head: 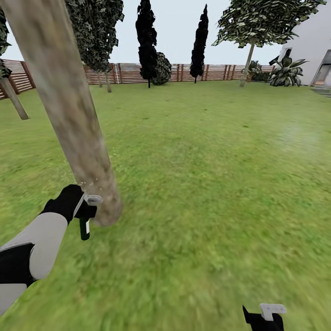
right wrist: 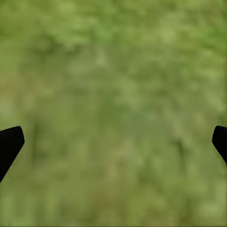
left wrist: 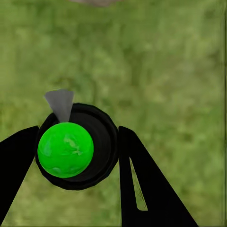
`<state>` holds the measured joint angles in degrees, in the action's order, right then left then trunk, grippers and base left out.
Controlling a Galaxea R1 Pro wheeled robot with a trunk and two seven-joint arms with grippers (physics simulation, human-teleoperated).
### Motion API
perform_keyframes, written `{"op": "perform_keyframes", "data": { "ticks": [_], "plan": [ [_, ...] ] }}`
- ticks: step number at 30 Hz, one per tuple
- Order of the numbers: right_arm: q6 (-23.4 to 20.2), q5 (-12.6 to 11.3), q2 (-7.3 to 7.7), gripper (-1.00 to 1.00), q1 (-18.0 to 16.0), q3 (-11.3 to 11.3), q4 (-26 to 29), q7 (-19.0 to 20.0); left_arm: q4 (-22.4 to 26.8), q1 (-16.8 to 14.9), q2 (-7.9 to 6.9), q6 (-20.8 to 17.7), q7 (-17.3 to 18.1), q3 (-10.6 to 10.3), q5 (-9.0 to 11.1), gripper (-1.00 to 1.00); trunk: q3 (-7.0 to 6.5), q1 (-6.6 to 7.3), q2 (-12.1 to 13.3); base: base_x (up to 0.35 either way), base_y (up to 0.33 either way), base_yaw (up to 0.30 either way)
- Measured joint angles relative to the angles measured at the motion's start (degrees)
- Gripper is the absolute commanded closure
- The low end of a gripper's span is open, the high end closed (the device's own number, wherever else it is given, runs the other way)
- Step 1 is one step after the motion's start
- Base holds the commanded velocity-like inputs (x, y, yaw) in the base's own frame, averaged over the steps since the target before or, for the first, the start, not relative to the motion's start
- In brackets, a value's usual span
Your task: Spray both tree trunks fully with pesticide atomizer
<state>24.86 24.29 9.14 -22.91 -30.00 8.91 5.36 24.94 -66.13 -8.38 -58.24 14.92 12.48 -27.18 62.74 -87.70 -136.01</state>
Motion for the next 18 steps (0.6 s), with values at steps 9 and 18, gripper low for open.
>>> {"op": "perform_keyframes", "data": {
  "ticks": [9,18],
  "plan": [
    [0.0,0.0,0.00,-1.00,0.0,0.0,0.0,0.0,-0.3,0.0,0.27,0.1,0.0,0.2,0.0,1.00,0.00,-0.04,0.0,0.126,-0.193,0.001],
    [0.0,0.0,0.00,-1.00,0.0,0.0,0.0,0.0,-0.9,2.6,0.31,0.4,0.1,0.0,0.0,1.00,0.01,-0.04,0.0,-0.069,-0.275,0.202]
  ]
}}
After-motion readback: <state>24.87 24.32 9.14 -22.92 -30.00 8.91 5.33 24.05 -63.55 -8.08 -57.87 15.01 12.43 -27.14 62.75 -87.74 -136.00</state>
